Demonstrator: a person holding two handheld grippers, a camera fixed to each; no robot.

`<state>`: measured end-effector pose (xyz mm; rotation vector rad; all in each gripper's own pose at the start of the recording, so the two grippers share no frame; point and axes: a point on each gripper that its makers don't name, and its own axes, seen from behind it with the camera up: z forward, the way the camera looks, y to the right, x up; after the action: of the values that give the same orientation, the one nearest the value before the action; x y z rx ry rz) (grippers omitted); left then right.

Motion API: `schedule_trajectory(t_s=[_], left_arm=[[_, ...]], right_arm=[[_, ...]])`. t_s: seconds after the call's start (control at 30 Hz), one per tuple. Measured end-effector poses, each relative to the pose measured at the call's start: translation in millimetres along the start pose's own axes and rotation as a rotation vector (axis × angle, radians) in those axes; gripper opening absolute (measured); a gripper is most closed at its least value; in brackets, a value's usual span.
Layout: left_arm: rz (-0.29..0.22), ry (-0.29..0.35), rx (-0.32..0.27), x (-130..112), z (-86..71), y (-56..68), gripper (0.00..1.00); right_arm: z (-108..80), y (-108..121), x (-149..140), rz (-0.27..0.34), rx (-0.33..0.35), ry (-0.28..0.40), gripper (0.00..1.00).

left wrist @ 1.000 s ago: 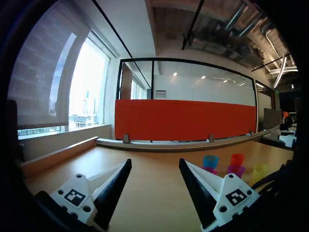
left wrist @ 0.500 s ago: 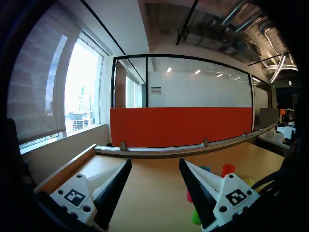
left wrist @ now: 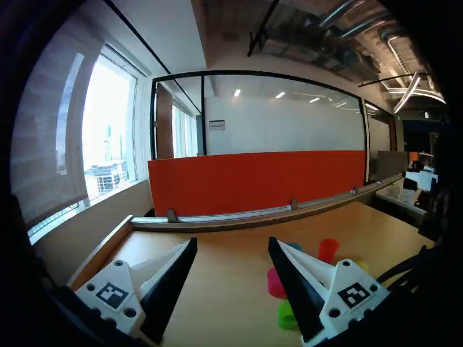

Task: Pour water

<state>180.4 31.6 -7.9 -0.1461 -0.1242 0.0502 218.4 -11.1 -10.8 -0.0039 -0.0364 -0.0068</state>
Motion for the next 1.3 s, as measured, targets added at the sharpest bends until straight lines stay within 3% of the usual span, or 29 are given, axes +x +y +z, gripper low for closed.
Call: schedule_trajectory(t_s=[0.17,0.57,0.87,1.3], left_arm=[[0.011,-0.022,-0.035,-5.0,-2.2,11.3,0.91],[0.022,-0.095,-0.105,-37.6,-2.3,34.1,0.91],[0.039,-0.178,-0.181,-79.4,1.4,59.0,0.91],[0.122,-0.322,-0.292,-154.1,4.3,99.0,0.91]], right_arm=[[-0.8,-1.2,-0.8,0.009,0.014,-0.02,1.0],[2.8,-22.4,4.4,-0.042,0.086,-0.054,1.0],[13.8,-35.9,-3.0,-0.066,0.143,-0.093,1.0],[32.1,-57.5,-8.7,-0.102,0.21,-0.118,1.0]])
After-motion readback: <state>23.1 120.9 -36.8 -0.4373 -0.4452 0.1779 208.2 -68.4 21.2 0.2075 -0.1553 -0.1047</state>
